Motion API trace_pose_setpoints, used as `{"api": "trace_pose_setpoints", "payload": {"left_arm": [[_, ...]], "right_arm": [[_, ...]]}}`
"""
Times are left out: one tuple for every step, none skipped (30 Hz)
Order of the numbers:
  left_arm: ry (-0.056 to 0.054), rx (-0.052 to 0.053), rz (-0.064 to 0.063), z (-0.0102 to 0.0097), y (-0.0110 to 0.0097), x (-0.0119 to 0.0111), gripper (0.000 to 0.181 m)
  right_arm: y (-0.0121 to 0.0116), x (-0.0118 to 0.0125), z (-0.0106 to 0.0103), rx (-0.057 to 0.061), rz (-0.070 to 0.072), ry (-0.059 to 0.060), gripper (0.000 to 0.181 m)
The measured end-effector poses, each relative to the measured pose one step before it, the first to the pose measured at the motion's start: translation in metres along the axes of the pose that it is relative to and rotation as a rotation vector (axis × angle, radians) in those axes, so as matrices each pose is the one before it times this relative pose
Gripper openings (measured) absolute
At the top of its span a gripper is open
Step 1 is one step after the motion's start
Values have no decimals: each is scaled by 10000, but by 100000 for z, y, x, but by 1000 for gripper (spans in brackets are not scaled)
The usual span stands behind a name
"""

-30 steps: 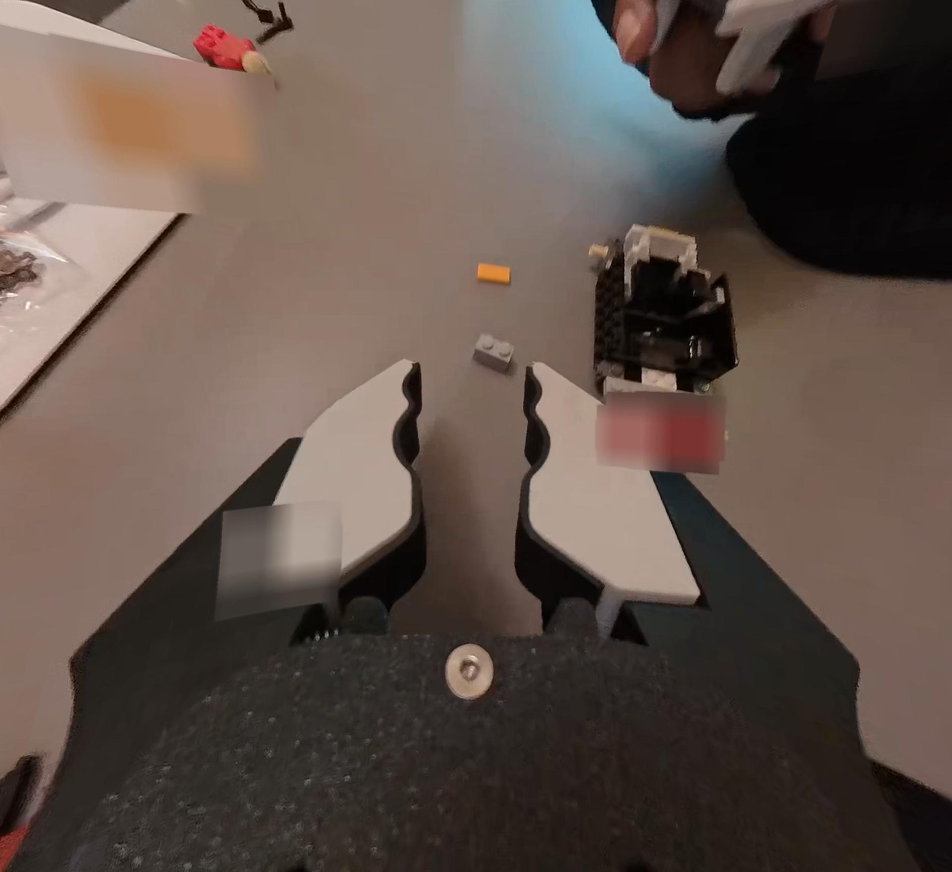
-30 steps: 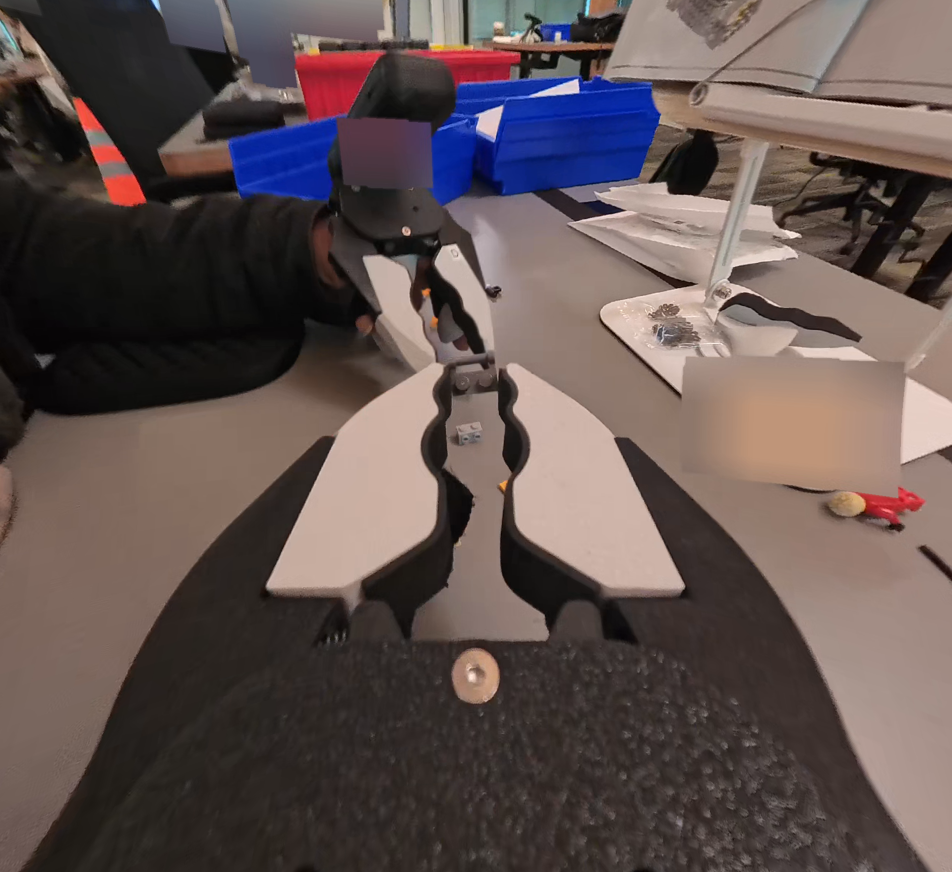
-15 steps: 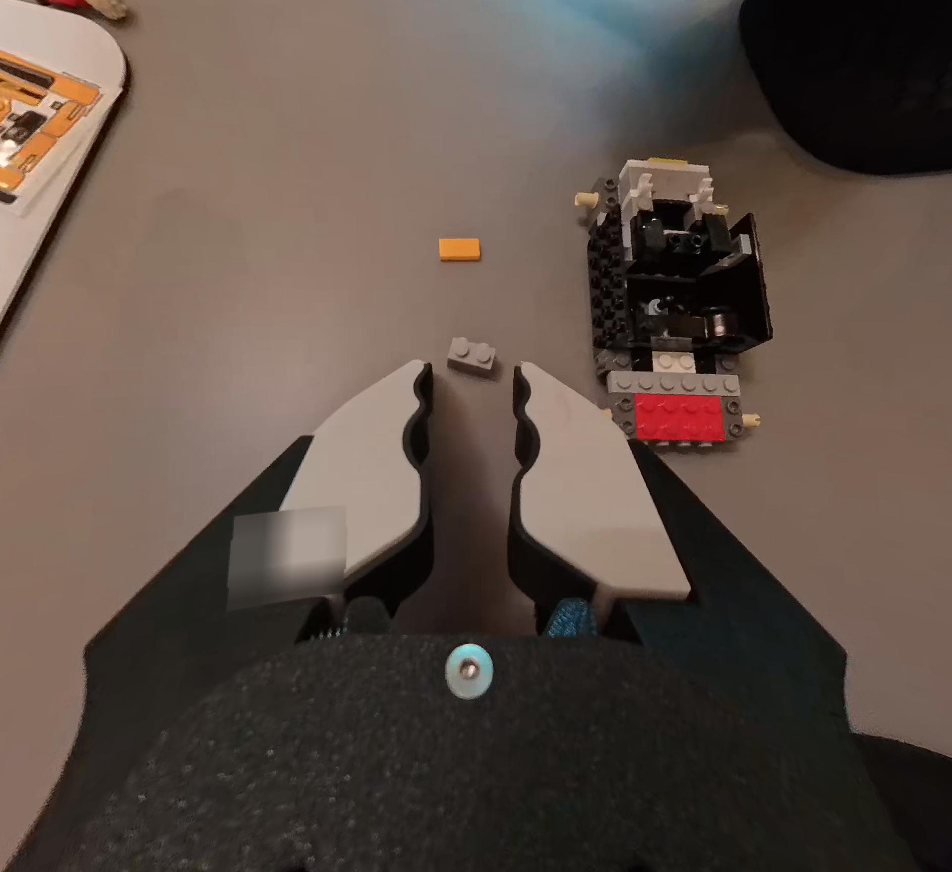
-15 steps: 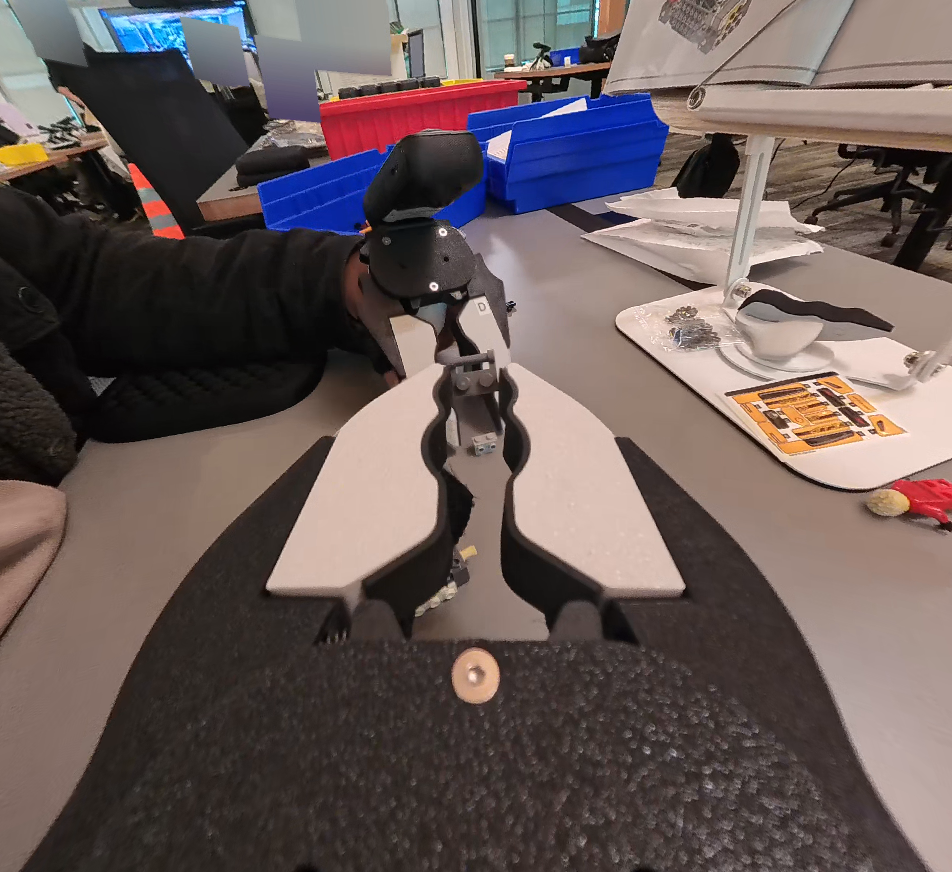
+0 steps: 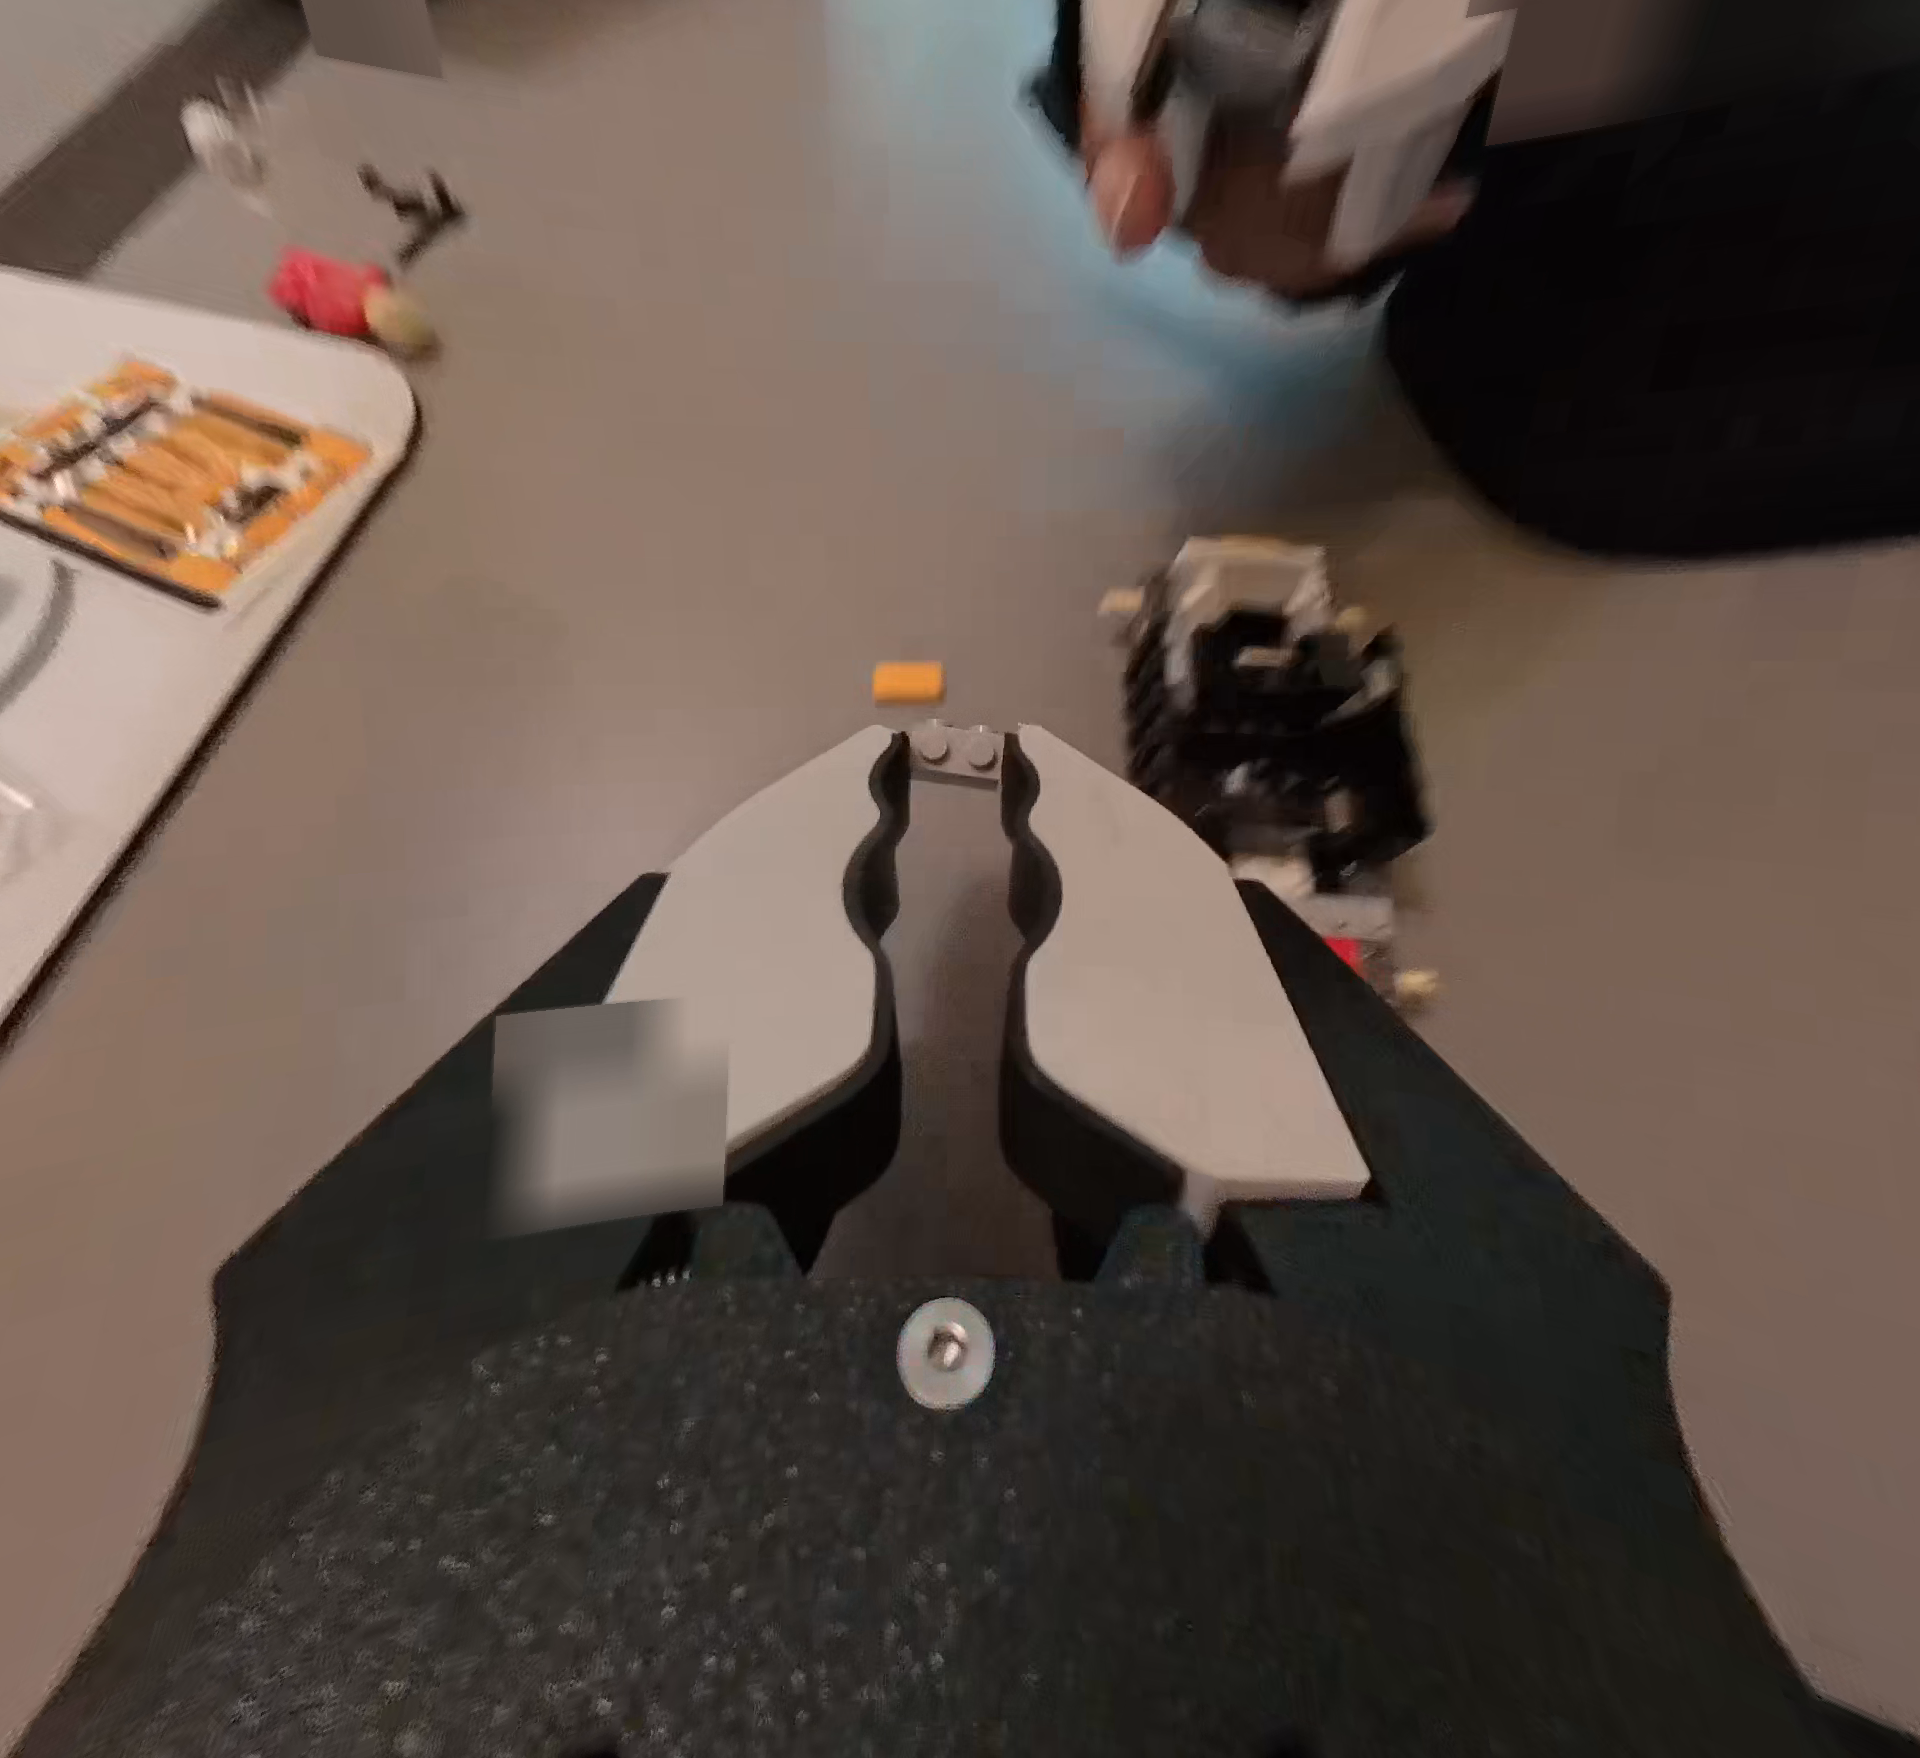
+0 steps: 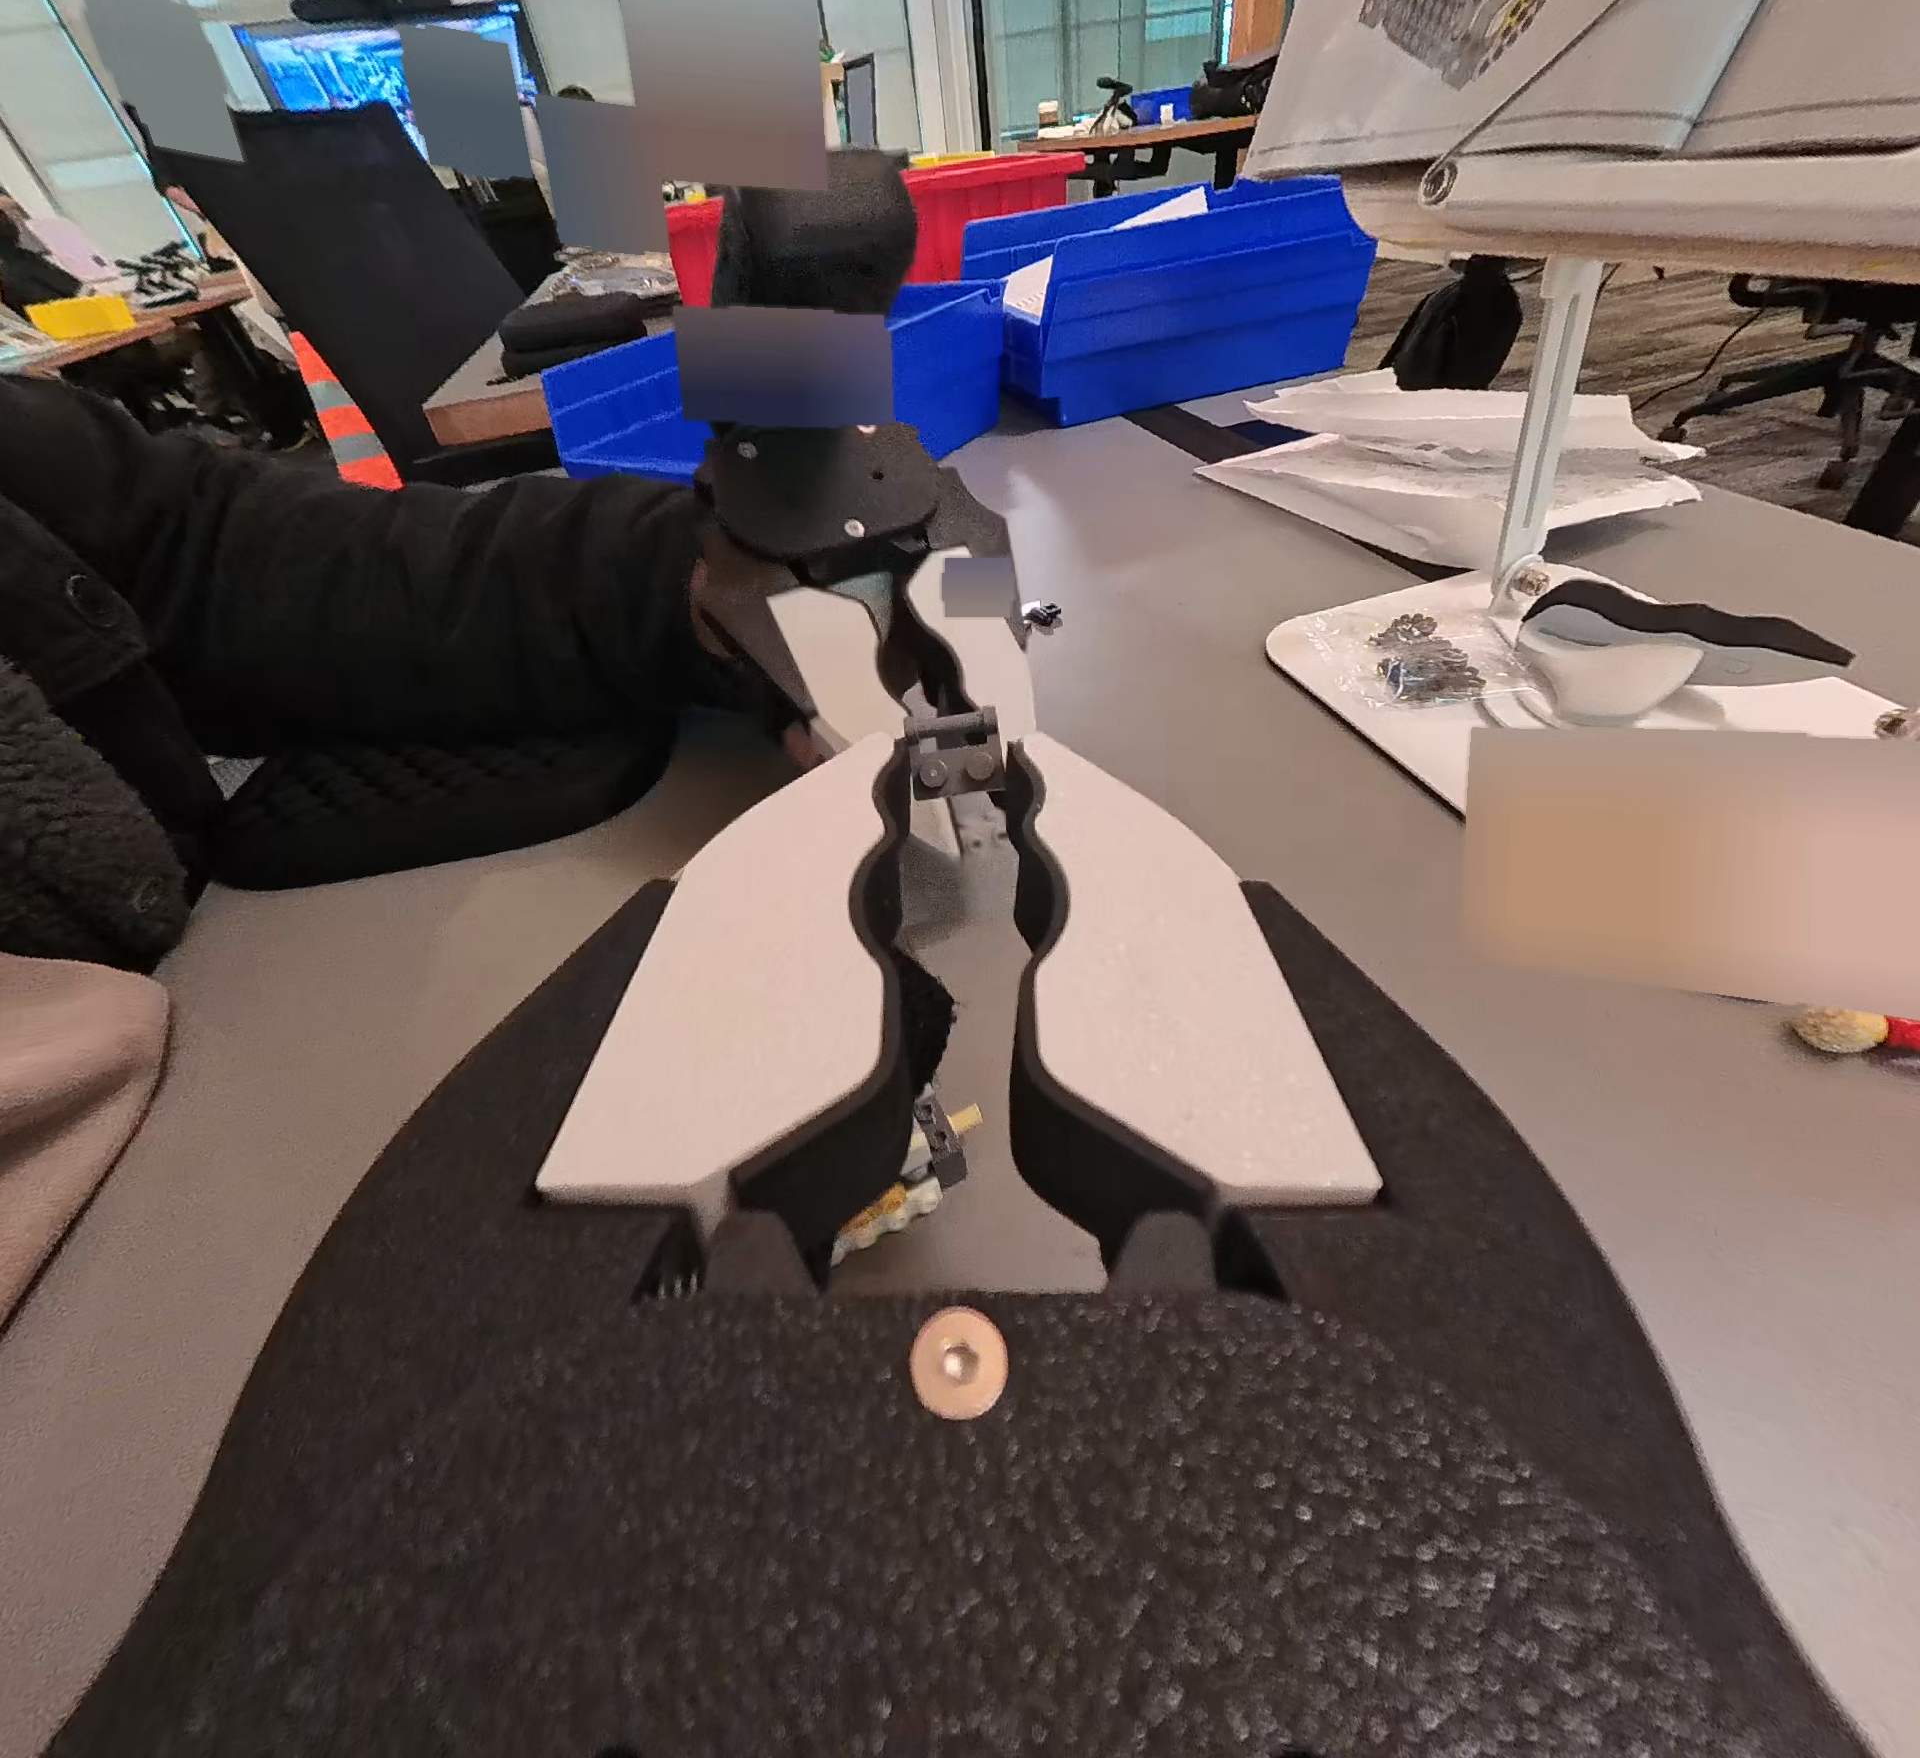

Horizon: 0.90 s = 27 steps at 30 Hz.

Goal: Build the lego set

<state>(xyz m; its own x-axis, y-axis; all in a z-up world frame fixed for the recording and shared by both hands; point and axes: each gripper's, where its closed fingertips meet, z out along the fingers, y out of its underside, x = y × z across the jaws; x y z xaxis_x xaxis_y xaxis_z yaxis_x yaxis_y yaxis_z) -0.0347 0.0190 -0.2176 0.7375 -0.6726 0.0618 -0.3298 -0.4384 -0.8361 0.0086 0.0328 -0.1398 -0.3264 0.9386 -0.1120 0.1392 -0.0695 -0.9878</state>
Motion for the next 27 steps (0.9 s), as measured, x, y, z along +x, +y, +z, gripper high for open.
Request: {"api": "trace_pose_setpoints", "payload": {"left_arm": [[206,711,-175,-616,-1251,578,17],[210,704,-117,-566,-1313,715,17],[149,623,-49,-460,-1246,709,17],[90,533,19,-348,-1163,686,16],[38,485,79,-264,-1107,619,16],[-28,411,131,-179,-997,507,16],[-76,288,201,-83,-796,405,17],[-112,183,250,-27,-580,331,17],[-57,163,229,17,-451,365,17],[9,126,145,63,-299,394,17],[31,98,90,85,-156,339,17],[29,71,69,93,-47,250,17],[26,98,43,87,-49,152,17],[92,128,1,65,-83,169,17],[102,87,-48,77,-24,131,17],[43,27,-3,81,89,49,17],[44,4,67,103,126,77,17],[91,11,51,79,109,151,17],[103,57,44,61,34,167,17],[68,59,65,48,32,108,17],[18,57,62,56,64,38,17],[-6,51,17,70,81,-10,17],[12,59,-11,89,70,32,17],[16,97,11,96,21,72,17],[0,148,48,100,-56,105,17],[-30,180,58,78,-138,90,17],[-77,171,74,57,-170,59,17]], "right_arm": [[-269,-73,-48,133,39,-31,17],[-358,-166,-57,176,43,-62,17],[-396,-192,-34,196,37,-69,17],[-368,-268,-14,174,39,-101,17],[-332,-368,30,154,38,-154,17],[-307,-447,78,144,19,-148,17],[-299,-422,120,143,-36,-129,17],[-243,-430,105,106,-97,-121,17],[-148,-376,124,57,-138,-81,17],[-169,-289,107,51,-173,-59,17],[-120,-337,108,13,-170,-73,17],[-133,-470,232,-2,-169,-68,17],[-45,-292,145,-11,-124,-81,17],[38,-238,160,-49,-65,-85,17],[130,-170,174,-106,-38,-58,17],[137,-196,118,-108,-12,-96,17],[69,-167,62,-75,29,-106,17],[20,-67,40,-55,62,-48,17],[65,-23,3,-116,74,-62,17],[107,-43,-1,-186,103,-134,17],[127,46,-40,-217,75,-48,17],[134,-28,-33,-279,-6,-94,17],[90,-37,-40,-351,-83,-115,17],[63,-108,-78,-362,-90,-117,17],[-1,-157,-81,-369,-33,-164,17],[-72,-202,-78,-385,-78,-195,17],[-112,4,26,-475,-55,-186,17]]}}
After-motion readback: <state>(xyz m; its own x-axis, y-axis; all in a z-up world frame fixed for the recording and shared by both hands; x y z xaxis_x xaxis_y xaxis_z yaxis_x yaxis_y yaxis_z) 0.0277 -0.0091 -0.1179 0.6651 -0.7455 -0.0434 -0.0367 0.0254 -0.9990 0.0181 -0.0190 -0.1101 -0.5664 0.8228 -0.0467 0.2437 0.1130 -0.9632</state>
